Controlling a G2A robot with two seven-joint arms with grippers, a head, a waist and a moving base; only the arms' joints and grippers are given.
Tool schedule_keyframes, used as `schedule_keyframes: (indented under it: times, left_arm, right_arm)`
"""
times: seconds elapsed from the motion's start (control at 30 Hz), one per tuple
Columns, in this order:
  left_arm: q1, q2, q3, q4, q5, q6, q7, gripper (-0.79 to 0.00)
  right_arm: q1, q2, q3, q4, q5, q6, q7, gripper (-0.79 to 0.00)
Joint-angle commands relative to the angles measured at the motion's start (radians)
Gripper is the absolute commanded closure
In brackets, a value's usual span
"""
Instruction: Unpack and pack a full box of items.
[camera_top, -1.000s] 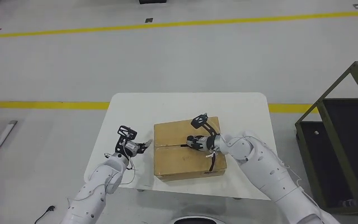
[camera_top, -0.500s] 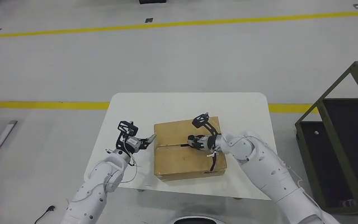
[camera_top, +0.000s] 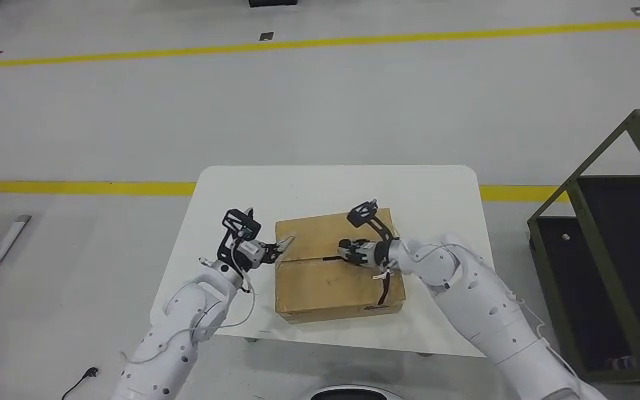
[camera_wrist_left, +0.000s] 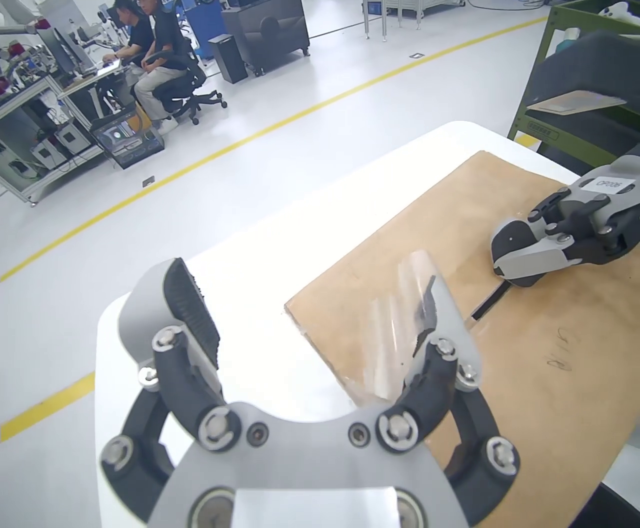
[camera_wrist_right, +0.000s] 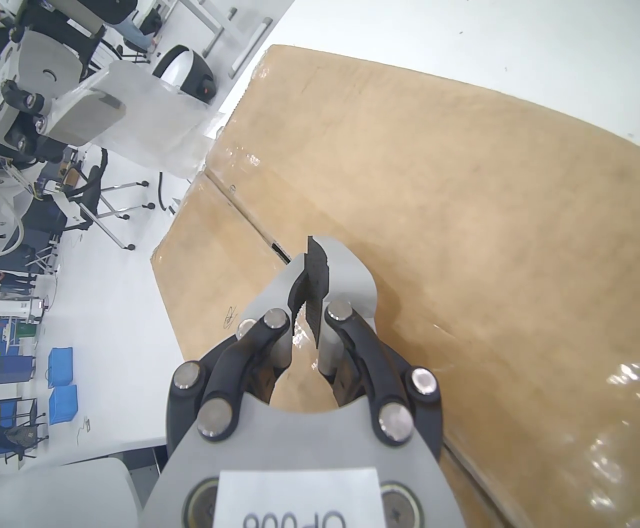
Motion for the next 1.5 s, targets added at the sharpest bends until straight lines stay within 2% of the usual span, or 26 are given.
schedule_keyframes:
  times: [0.0,0.2,0.53,0.77,0.87,0.9,0.93,1.03,1.07,1.2,1.47]
  left_arm:
    - [-0.004,-0.002,0.004,-0.004,0.003,0.002,-0.006,-0.785]
    - [-0.033,-0.014,0.035,-0.013,0.006,0.007,-0.02,-0.785]
    - [-0.101,-0.044,0.131,0.017,0.025,0.014,-0.031,-0.785]
    - [-0.133,-0.066,0.194,0.034,0.04,0.023,-0.037,-0.785]
    - [-0.138,-0.071,0.202,0.027,0.042,0.022,-0.039,-0.785]
    - [-0.137,-0.071,0.199,0.022,0.04,0.021,-0.041,-0.785]
    - [-0.134,-0.071,0.192,0.014,0.034,0.017,-0.044,-0.785]
    - [-0.117,-0.064,0.155,-0.025,0.021,-0.001,-0.069,-0.785]
    - [-0.106,-0.06,0.138,-0.04,0.019,-0.009,-0.083,-0.785]
    - [-0.043,-0.04,0.039,-0.117,-0.016,-0.039,-0.156,-0.785]
    - [0.121,0.0,-0.149,-0.251,-0.082,-0.148,-0.285,-0.785]
  right_arm:
    - [-0.011,0.006,0.018,-0.012,-0.001,0.005,0.001,0.0]
    - [-0.059,0.029,0.098,-0.063,-0.001,0.029,0.009,0.0]
    - [-0.193,0.083,0.301,-0.187,-0.029,0.071,0.008,0.0]
    - [-0.247,0.097,0.346,-0.244,-0.023,0.069,0.023,0.0]
    - [-0.251,0.098,0.342,-0.261,-0.012,0.054,0.027,-0.117]
    - [-0.25,0.099,0.342,-0.262,-0.003,0.046,0.028,-0.132]
    - [-0.249,0.099,0.342,-0.263,0.003,0.037,0.03,-0.154]
    - [-0.237,0.101,0.333,-0.268,0.003,-0.006,0.05,-0.317]
    - [-0.231,0.102,0.328,-0.265,0.004,-0.022,0.06,-0.336]
    - [-0.2,0.099,0.297,-0.237,0.013,-0.051,0.077,-0.366]
    - [-0.135,0.09,0.238,-0.184,0.073,-0.115,0.094,-0.348]
